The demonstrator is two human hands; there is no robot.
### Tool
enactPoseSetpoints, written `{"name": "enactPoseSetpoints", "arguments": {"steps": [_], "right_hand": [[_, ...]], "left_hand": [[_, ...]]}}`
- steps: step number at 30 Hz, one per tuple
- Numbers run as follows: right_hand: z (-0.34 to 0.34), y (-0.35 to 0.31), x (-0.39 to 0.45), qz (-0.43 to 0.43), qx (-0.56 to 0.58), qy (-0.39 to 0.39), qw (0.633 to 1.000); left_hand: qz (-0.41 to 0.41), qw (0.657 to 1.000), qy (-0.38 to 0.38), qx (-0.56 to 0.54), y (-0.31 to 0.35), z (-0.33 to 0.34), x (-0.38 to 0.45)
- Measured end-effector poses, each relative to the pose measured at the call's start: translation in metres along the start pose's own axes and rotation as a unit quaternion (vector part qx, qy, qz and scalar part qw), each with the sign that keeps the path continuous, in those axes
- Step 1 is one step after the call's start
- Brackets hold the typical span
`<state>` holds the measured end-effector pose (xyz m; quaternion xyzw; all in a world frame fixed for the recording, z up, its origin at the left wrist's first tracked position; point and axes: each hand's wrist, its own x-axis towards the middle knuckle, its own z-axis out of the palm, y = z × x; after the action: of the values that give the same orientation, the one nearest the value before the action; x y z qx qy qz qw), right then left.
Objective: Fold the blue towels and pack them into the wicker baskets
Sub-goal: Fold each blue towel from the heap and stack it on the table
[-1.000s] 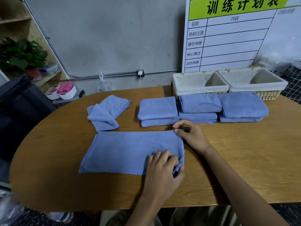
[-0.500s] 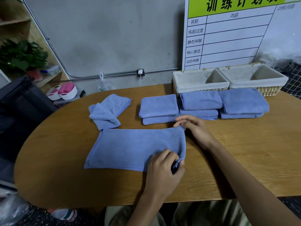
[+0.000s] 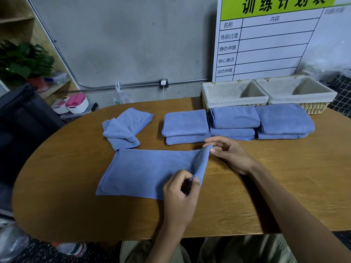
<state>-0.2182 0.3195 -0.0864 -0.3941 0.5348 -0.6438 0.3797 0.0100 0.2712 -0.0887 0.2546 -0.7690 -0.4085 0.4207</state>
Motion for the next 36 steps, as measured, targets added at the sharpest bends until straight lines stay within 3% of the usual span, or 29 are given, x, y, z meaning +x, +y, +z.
{"name": "enactPoseSetpoints", "arguments": {"steps": [9, 19, 31, 36], "right_hand": [[0.029, -0.015, 0.024, -0.078, -0.076, 0.042, 0.993], [0.121, -0.029, 0.1, -0.162, -0.181, -0.042, 0.969], [0.208, -0.015, 0.157, -0.196, -0.217, -0.106, 0.95], [0.23, 0.001, 0.169, -0.175, -0.268, -0.114, 0.941]], "left_hand": [[-0.069, 0.996, 0.051, -0.032, 0.001, -0.027, 0.012], [-0.036, 0.986, 0.142, 0.082, -0.021, -0.111, 0.035], [-0.048, 0.971, 0.204, 0.117, -0.062, -0.174, 0.042], [-0.076, 0.963, 0.185, 0.181, -0.078, -0.191, 0.042]]}}
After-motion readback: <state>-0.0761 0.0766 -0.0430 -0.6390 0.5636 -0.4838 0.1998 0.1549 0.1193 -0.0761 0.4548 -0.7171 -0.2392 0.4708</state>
